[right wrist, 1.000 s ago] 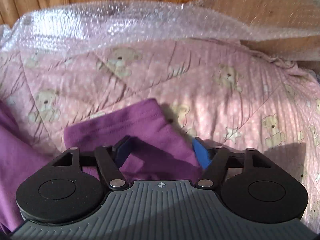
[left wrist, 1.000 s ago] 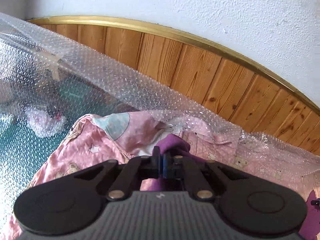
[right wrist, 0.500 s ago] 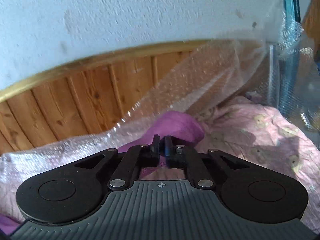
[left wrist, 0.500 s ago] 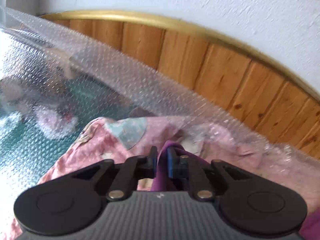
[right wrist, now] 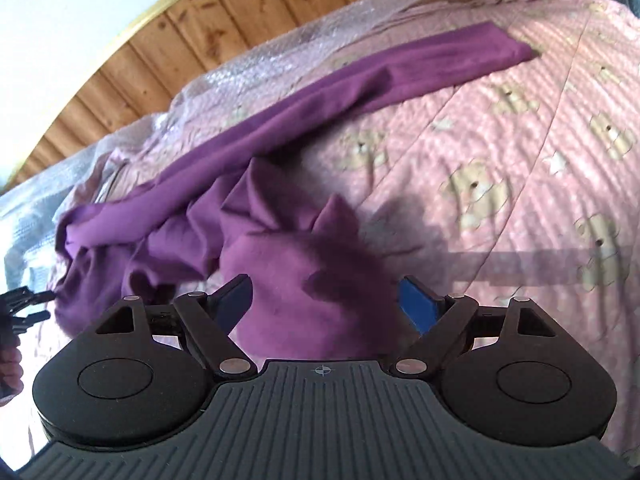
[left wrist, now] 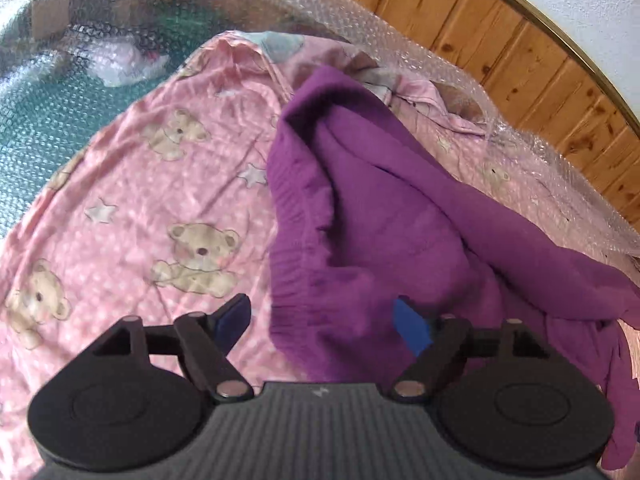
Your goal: Fold clothes
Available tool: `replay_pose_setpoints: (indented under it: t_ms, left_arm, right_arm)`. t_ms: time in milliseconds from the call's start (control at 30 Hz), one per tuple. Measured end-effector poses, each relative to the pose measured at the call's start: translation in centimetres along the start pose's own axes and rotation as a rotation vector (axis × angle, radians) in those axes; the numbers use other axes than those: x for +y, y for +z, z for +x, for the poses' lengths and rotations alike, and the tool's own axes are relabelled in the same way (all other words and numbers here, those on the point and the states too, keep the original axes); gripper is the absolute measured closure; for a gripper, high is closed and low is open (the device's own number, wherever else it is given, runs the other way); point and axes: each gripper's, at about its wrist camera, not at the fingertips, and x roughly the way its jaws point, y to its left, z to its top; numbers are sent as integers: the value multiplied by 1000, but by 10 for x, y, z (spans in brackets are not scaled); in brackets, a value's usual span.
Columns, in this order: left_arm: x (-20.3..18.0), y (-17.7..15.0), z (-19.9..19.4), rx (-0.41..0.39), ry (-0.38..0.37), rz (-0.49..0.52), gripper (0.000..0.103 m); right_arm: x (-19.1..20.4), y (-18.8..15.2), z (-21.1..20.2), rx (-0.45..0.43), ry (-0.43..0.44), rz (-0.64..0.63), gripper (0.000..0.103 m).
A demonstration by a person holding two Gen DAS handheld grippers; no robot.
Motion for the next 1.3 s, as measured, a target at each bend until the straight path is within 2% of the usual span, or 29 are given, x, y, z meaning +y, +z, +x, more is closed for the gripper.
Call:
replay_pose_setpoints:
  t_ms: [33,67,100,133,200,333,400,467,500,600,667,733,767,800,867,900,933,967,1000,1100,1200,1267,1300]
  left_arm:
    - [-2,1,-1,-6,-6,8,43]
    - [3,8,-14,-12,-28,5,66]
    - [7,16,-28,-19,-50,2,94]
    - [12,23,-42,-26,-72,-2,97]
    - [21,37,-69,-39,-115,-9,98]
    - [38,66,-124,-65,-203,-22,98]
    - [47,81,-151,-79,-247,-29,98]
    - [57,89,-170,-67,-277,-23,97]
    - [63,76,-158,1,-258,11,97]
    - [83,39,-121,203,-202,113,96]
    - [96,14,-97,338,-163,180,96]
    - [110,-19,-82,416,-135,170,92]
    - [117,-35,-81,423,-125,143,88]
    - [123,-49,-86,393,-118,112,81]
    - [140,-72,-104,284,-86,42,63]
    - [144,-80,-110,245,-83,12,47]
    - [147,-88,-115,225,-94,-12,42]
    - [150,-95,-120,205,-104,-36,41]
    - [152,-103,-123,196,-119,-52,41]
    - [143,-128,-120,229,-172,-24,37]
    - [129,-140,-112,193,-146,-26,35]
    - [124,-137,-111,144,-160,-45,41]
    - [121,-133,-110,125,-179,-52,51]
  right_arm:
    - [4,-2,6,10,-14,-22,38]
    - [4,-1,8,12,-25,-19,79]
    - [3,2,6,6,-34,3,99]
    - [1,6,3,0,-42,24,99]
    - [0,24,-30,-87,-41,53,99]
    - [-10,64,-150,-347,-47,103,100]
    - [-20,83,-211,-460,-84,119,100]
    - [-31,97,-244,-504,-175,107,100]
    - [-38,101,-249,-498,-224,97,100]
    - [-65,88,-208,-364,-317,44,96]
    - [-87,60,-167,-238,-403,44,93]
    - [-109,21,-143,-163,-524,90,79]
    - [-120,2,-139,-135,-566,136,71]
    - [-129,-16,-138,-108,-590,195,70]
    - [-140,-47,-144,-88,-579,281,69]
    - [-140,-59,-148,-86,-563,299,62]
    - [-138,-70,-151,-85,-549,305,57]
    - [-134,-80,-154,-83,-537,303,49]
    - [-130,-89,-156,-81,-524,302,47]
    - [-108,-106,-151,-54,-471,306,47]
    - [-73,-112,-138,-33,-408,261,46]
    - [-46,-113,-127,-21,-356,211,38]
    - [-34,-113,-122,-17,-338,183,34]
